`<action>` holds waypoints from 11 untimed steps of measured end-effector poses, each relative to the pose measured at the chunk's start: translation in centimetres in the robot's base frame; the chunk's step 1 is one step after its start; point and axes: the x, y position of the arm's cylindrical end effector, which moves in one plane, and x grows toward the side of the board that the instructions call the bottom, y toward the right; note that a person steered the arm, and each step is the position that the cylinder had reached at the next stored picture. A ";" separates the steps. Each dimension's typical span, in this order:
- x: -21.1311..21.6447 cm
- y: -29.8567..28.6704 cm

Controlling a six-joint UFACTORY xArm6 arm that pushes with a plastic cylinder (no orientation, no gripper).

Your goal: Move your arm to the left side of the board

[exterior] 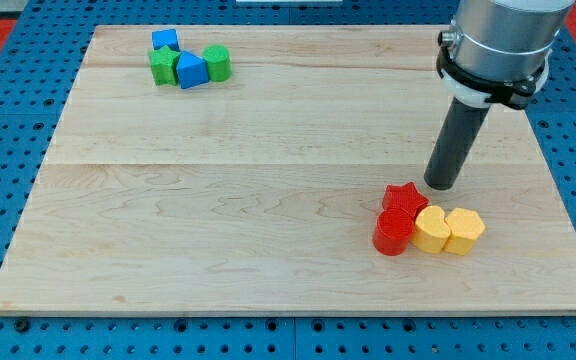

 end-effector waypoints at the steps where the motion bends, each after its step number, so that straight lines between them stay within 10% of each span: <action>1: -4.3 -0.9; 5: -10.9 -6.9; 8: -6.0 -36.5; 9: -13.9 -45.9; 11: -18.8 -45.2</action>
